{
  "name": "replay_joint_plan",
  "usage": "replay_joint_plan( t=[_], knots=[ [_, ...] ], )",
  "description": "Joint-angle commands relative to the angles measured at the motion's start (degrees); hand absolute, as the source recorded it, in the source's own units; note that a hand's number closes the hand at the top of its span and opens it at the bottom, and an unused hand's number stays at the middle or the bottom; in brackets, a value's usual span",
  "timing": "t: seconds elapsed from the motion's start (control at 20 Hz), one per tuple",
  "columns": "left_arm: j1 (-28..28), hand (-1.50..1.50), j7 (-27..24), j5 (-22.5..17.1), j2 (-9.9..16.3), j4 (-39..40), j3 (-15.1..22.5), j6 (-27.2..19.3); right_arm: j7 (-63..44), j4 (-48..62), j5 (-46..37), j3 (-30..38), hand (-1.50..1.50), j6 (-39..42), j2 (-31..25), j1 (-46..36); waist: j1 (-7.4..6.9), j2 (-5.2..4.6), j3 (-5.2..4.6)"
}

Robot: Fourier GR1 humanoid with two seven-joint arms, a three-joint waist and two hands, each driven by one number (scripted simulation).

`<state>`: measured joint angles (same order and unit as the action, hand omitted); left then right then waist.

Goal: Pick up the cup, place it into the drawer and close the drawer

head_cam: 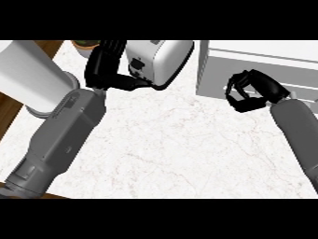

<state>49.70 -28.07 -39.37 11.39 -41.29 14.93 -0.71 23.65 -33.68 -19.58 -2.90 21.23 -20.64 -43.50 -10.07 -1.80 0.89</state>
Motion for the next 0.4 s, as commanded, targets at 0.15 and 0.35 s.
replay_joint_plan(
  t=[0.15,0.35],
  knots=[
    [-1.47,-1.5,0.26,-0.7,0.33,-1.42,-0.15,1.37,-3.95,1.14,0.81,5.49,1.5,-4.73,-7.23,-9.08,-2.76,-1.01,-0.67],
    [-1.82,-1.5,0.18,-0.58,0.45,-2.07,0.24,2.47,-4.47,0.16,1.82,5.75,1.5,-3.64,-6.87,-8.62,-3.12,-1.2,-0.68]
  ],
)
